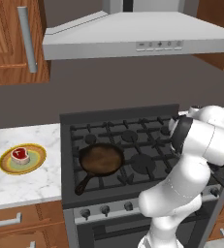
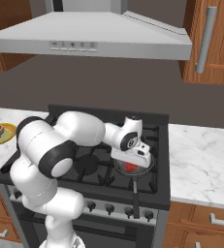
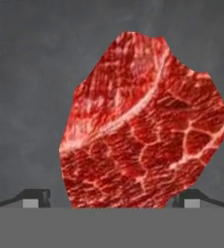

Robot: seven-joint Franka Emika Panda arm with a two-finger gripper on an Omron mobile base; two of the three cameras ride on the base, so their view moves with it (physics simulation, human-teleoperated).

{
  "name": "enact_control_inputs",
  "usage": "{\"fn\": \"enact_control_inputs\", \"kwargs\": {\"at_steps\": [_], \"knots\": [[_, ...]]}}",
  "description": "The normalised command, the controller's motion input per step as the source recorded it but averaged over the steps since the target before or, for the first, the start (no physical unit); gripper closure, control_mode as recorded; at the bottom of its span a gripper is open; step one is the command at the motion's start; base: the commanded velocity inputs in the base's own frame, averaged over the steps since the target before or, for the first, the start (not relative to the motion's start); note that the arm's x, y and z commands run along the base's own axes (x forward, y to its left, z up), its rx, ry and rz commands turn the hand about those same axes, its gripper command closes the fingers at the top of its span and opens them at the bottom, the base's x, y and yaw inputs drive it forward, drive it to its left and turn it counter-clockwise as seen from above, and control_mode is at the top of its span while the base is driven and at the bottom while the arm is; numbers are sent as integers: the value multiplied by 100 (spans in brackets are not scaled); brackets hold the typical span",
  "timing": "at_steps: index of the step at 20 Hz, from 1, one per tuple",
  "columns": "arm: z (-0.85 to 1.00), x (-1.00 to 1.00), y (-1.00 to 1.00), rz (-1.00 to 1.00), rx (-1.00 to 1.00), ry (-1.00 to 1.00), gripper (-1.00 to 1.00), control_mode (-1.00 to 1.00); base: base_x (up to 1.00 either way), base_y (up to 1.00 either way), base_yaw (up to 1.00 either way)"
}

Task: Place one of the steaks on the plate and the other in the bowl. Then place the bowl in the fridge.

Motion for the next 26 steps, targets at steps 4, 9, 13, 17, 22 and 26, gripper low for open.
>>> {"fn": "enact_control_inputs", "kwargs": {"at_steps": [4,9,13,17,22,26], "knots": [[-27,0,-3,0,0,0,-100,-100,0,0,0],[-38,0,-4,0,0,0,100,-100,0,0,0],[-46,-1,-5,0,0,0,100,-100,0,0,0],[-56,-9,0,0,0,2,100,-100,0,0,0],[-21,-37,15,0,0,1,100,-100,0,0,0],[4,-44,31,1,0,0,100,-100,0,0,0]]}}
